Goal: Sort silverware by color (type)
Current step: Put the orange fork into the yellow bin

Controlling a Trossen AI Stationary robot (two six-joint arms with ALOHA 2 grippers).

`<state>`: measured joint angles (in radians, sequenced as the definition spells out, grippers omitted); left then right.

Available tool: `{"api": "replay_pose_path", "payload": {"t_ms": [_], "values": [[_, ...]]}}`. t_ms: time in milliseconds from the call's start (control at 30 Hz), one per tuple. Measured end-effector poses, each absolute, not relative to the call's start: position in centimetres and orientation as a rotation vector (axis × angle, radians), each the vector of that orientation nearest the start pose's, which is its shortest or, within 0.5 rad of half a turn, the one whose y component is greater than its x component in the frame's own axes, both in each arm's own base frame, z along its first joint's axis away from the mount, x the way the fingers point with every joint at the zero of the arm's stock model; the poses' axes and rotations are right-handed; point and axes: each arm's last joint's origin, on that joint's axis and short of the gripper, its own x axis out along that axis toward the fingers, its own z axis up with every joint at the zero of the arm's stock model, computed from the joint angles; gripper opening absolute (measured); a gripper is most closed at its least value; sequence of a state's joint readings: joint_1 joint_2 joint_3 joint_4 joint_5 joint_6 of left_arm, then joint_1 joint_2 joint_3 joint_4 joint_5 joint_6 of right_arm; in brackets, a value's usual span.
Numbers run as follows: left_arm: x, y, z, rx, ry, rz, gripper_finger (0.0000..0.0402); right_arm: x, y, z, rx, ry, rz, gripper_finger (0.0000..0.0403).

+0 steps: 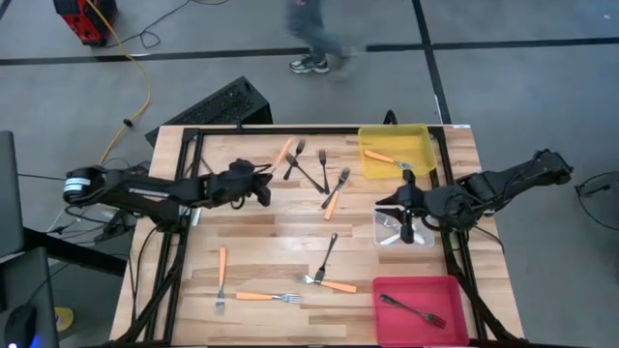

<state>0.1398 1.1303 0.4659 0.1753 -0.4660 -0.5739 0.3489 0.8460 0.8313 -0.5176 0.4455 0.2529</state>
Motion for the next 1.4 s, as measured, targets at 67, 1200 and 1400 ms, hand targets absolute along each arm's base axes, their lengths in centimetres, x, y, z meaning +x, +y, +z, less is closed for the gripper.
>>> {"api": "replay_pose_path", "payload": {"t_ms": [67, 1200, 1400], "values": [[21.6, 3.7, 20.7, -0.441, 0.213, 0.649, 0.0, 17.2, 4.9, 30.8, 0.022, 0.469, -0.17, 0.0103], [21.1, -3.4, 26.3, -0.16, -0.223, 0.18, 0.0, 33.7, 0.2, 26.8, -0.033, -0.286, 0.149, 0.0104], [21.0, -3.4, 26.3, -0.11, -0.219, 0.185, 0.0, 34.1, 0.1, 26.1, -0.024, -0.284, 0.149, 0.0157]]}}
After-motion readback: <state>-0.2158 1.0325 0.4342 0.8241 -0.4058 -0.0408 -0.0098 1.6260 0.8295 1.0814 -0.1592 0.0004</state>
